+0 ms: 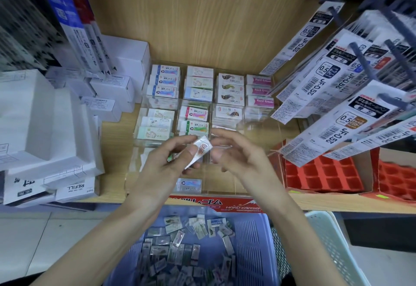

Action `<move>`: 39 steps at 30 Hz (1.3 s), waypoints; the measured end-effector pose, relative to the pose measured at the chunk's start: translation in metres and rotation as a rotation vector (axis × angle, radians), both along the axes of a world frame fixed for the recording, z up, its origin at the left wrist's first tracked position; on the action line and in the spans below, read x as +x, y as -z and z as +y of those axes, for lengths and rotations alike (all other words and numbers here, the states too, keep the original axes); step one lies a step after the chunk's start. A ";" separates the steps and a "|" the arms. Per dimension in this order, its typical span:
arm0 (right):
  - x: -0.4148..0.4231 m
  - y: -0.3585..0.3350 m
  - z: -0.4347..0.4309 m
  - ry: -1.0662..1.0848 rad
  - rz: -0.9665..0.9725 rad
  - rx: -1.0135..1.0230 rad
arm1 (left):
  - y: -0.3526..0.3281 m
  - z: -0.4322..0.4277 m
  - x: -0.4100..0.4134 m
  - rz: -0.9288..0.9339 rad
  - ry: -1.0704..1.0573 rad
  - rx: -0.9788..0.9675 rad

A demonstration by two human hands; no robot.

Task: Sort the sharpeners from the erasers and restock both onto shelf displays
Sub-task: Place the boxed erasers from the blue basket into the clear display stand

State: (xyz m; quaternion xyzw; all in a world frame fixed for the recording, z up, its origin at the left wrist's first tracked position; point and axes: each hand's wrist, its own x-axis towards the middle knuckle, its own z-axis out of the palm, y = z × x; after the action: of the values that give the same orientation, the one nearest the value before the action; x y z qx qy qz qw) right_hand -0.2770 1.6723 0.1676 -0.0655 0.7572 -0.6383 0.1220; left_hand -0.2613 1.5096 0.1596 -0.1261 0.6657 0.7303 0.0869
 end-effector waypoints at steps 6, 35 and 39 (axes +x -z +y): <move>-0.001 0.013 -0.004 -0.031 0.078 0.147 | -0.003 0.003 -0.003 0.026 -0.014 0.003; -0.048 0.038 0.016 0.282 0.147 0.711 | 0.003 -0.008 0.016 0.285 0.230 -0.461; -0.025 0.034 0.021 0.248 0.422 0.775 | -0.004 -0.012 0.028 0.307 0.221 -0.455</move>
State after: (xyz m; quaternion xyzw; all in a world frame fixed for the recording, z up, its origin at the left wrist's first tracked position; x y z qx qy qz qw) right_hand -0.3024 1.6931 0.1332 -0.0523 0.9506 -0.2904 -0.0967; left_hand -0.2333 1.4978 0.1632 0.0428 0.8273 0.5590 0.0338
